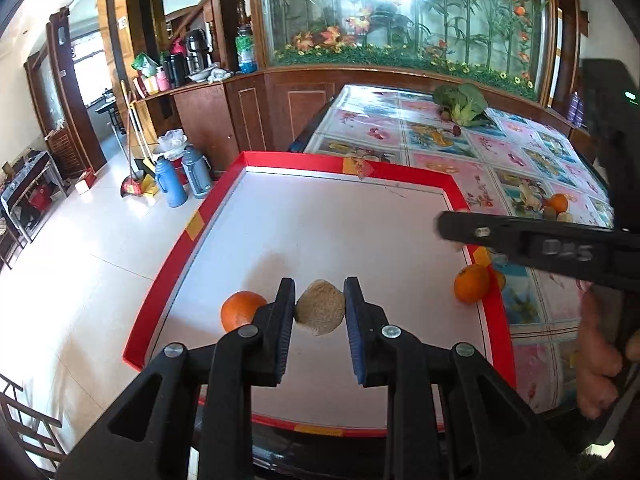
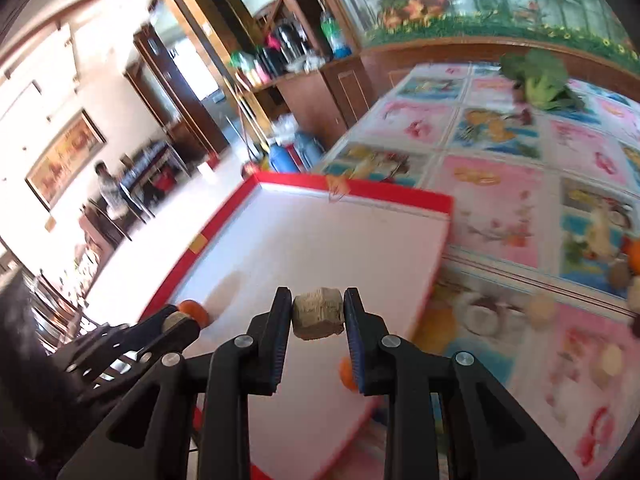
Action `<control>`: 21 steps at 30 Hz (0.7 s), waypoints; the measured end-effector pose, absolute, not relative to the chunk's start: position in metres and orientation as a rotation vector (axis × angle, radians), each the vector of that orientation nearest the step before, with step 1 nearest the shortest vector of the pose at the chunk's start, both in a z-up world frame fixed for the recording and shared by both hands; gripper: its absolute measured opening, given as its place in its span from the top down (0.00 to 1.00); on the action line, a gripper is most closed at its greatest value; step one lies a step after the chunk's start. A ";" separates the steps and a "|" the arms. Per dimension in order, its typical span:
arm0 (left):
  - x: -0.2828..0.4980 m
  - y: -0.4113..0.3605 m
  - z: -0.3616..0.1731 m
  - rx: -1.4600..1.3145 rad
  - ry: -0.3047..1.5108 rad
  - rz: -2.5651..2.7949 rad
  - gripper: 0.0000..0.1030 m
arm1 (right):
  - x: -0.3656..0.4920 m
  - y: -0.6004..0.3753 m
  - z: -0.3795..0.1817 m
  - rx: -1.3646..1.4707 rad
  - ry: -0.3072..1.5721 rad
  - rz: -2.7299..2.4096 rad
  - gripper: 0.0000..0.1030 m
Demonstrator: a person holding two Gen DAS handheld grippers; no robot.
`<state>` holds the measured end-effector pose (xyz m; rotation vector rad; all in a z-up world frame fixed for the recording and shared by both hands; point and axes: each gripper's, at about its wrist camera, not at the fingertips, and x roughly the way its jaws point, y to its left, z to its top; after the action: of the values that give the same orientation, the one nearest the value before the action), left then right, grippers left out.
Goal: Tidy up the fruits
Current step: 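Carry the biscuit and cube into the tray and open both tools, then grasp another round biscuit with the left tool while the right grasps a brown kiwi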
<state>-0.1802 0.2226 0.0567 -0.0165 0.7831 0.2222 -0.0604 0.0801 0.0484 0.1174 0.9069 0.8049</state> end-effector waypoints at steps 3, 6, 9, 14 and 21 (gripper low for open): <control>-0.172 0.225 0.050 -0.006 0.807 0.216 0.74 | -0.049 0.098 0.033 0.088 0.960 0.774 0.75; -0.167 0.226 0.042 0.007 0.842 0.225 0.74 | -0.042 0.105 0.023 0.062 1.009 0.768 0.75; -0.165 0.228 0.035 0.005 0.871 0.241 0.74 | -0.040 0.108 0.015 0.064 1.054 0.767 0.74; -0.164 0.221 0.031 0.022 0.884 0.268 0.72 | -0.045 0.096 0.020 0.070 1.067 0.791 0.71; -0.166 0.185 0.062 0.093 0.750 0.255 0.39 | -0.058 0.007 0.052 0.201 0.864 0.767 0.61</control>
<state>-0.1662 0.1852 0.0617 0.0930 0.7496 0.2549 -0.0581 0.0073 0.0517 0.2006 0.8637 0.7670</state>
